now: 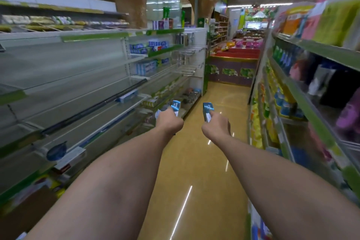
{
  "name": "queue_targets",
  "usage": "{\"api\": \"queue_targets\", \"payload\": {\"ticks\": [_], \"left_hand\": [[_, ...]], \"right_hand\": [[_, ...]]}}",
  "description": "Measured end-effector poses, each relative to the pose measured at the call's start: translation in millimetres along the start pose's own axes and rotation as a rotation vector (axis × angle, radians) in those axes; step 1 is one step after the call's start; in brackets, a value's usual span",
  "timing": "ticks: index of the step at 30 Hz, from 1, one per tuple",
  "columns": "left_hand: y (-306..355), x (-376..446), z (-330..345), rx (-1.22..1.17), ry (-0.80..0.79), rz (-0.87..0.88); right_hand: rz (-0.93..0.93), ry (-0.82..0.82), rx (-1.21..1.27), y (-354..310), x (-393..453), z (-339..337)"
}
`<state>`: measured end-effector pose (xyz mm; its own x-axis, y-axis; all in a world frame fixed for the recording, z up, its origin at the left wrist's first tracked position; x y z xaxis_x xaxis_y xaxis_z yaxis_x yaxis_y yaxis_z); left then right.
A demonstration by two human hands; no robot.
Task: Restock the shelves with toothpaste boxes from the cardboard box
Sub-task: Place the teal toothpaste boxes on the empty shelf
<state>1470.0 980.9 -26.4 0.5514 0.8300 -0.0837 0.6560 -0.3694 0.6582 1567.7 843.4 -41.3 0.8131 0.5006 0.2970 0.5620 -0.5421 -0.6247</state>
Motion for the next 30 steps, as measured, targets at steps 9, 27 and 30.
{"api": "queue_targets", "payload": {"ticks": [9,27,30], "left_hand": [[9.3,168.3,3.7,0.005,0.112,-0.095],[-43.1,458.2,-65.1,-0.055,0.263,-0.317],[-59.0,480.4,-78.7,-0.101,0.300,-0.360]], "right_hand": [[-0.145,-0.085,0.074,-9.5,158.5,82.3],[-0.343,-0.250,0.079,-116.3,414.9,268.4],[-0.381,-0.283,0.094,-136.9,433.2,296.7]]}}
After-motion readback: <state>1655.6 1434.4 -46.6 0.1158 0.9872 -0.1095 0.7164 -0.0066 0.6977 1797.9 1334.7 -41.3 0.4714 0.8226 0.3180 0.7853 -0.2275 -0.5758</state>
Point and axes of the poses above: each hand's wrist, its own x-axis towards the middle knuckle, its own z-axis out of the palm, y = z × x, the point moved 2 cm from there along x, towards the middle knuckle, and after that the axes turned 13 degrees about -z, right-handed, at the moved point
